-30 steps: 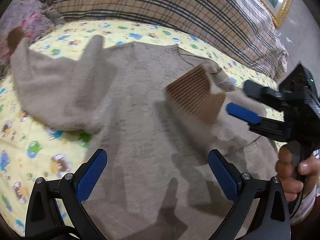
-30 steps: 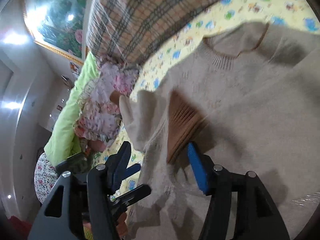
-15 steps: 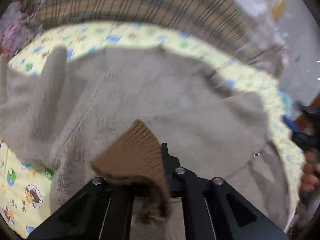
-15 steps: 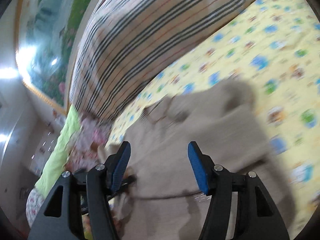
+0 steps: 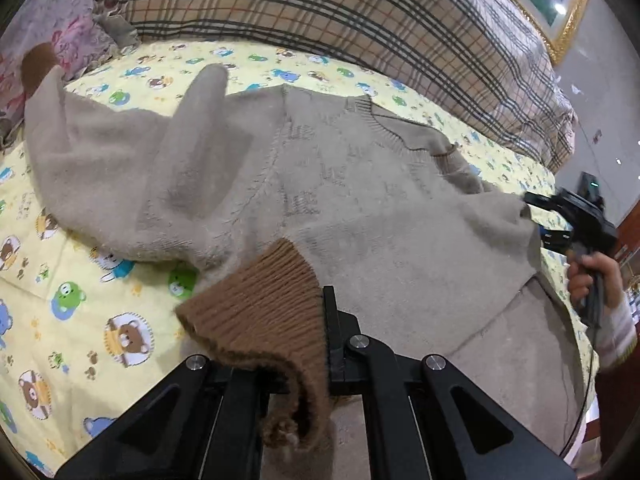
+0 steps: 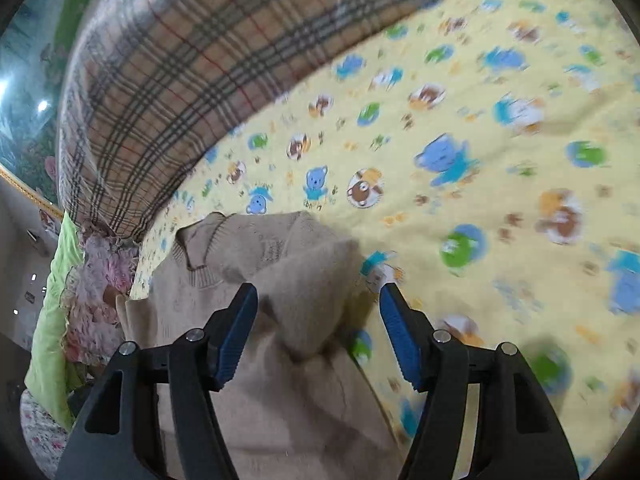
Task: Fold small clothes
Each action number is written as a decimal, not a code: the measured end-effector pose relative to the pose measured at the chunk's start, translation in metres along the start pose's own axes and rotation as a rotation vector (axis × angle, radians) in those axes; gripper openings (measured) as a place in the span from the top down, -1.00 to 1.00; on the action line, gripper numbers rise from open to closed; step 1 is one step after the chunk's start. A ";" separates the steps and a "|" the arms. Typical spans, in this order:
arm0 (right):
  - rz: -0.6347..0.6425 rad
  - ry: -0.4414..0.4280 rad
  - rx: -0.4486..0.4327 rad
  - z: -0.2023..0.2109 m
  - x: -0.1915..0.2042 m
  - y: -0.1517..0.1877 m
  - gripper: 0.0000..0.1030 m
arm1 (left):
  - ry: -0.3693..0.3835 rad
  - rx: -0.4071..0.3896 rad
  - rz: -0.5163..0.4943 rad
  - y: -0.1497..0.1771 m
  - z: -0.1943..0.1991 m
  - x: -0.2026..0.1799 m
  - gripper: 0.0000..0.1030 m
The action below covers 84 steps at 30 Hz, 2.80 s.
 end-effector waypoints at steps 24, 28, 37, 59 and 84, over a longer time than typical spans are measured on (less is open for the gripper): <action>0.212 0.261 -0.121 -0.024 -0.004 -0.050 0.59 | 0.003 -0.007 -0.121 -0.027 -0.040 -0.033 0.94; 0.223 0.245 -0.217 0.020 0.017 -0.036 0.09 | 0.015 -0.006 -0.121 -0.024 -0.035 -0.031 0.93; 0.219 0.225 -0.065 0.021 0.017 0.052 0.04 | -0.001 0.031 -0.075 -0.017 -0.025 -0.016 0.78; 0.149 -0.017 -0.069 0.056 0.100 0.152 -0.14 | -0.272 -0.075 0.186 -0.034 0.049 0.147 0.27; 0.195 -0.018 0.009 0.051 0.129 0.198 -0.14 | -0.410 -0.318 0.249 -0.166 0.009 0.222 0.86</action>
Point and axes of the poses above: each gripper's, at about its wrist camera, not at the fingertips, and z roughly against the way its jaws point, x to its left, y to its underside, the point moved 3 cm from there along -z, roughly the way its jaws point, and after that the axes turned 10 degrees about -x, right-handed, at the moved point
